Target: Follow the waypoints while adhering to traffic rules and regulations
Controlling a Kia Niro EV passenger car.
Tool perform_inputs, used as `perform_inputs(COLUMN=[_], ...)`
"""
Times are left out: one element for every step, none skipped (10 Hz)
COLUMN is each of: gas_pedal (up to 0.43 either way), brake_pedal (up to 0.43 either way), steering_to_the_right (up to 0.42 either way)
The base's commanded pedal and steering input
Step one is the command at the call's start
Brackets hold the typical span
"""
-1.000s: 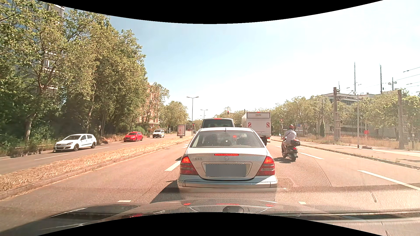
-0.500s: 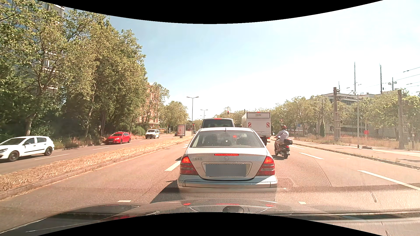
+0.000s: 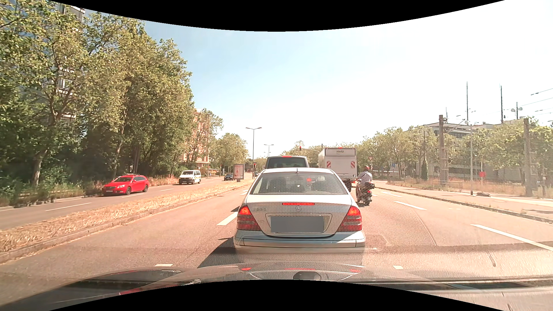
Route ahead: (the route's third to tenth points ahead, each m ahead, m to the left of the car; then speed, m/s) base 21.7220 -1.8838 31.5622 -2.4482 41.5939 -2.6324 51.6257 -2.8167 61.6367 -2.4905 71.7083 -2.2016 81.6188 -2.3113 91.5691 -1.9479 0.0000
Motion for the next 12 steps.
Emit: perform_inputs(gas_pedal=[0.0,0.0,0.0,0.0,0.0,0.0,0.0,0.0,0.0,0.0,0.0,0.0], brake_pedal=[0.22,0.213,0.213,0.213,0.213,0.213,0.213,0.213,0.213,0.213,0.213,0.213], steering_to_the_right=[0.091,0.09,0.091,0.09,0.091,0.09,0.09,0.09,0.09,0.09,0.09,0.09])
